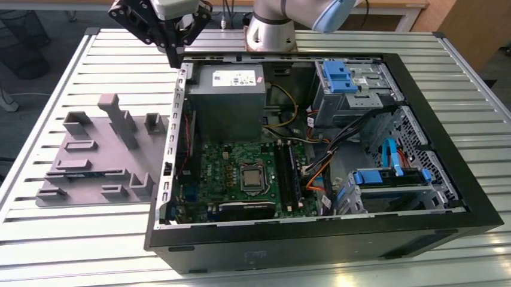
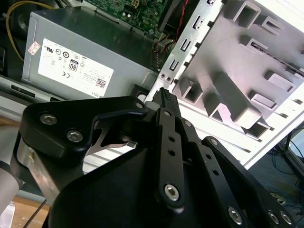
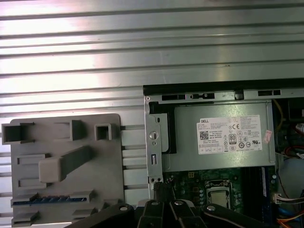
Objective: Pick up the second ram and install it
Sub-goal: 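Reach for the second ram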
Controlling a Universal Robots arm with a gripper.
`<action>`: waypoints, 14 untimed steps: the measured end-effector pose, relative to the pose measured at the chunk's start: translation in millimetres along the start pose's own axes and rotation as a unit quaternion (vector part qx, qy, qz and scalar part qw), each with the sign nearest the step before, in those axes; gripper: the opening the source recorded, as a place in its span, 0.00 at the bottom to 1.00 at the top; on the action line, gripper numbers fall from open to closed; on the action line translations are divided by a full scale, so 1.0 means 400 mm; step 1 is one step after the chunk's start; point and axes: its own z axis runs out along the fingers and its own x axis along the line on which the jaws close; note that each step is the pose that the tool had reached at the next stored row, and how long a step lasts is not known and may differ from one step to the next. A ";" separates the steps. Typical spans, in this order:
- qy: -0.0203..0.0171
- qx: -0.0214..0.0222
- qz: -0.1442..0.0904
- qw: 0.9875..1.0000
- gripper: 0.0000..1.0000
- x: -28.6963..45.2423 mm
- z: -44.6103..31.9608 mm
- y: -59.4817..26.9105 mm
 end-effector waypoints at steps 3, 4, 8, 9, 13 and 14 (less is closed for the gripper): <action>0.000 0.000 0.000 1.000 0.11 0.004 0.000 0.000; 0.000 0.000 0.000 1.000 0.11 0.005 0.000 0.000; 0.000 0.000 0.000 1.000 0.11 0.010 0.000 -0.001; 0.000 0.000 0.000 1.000 0.11 0.011 0.000 -0.001; 0.000 0.000 0.000 1.000 0.11 0.015 0.000 -0.001; 0.000 0.000 0.000 1.000 0.11 0.016 0.001 -0.001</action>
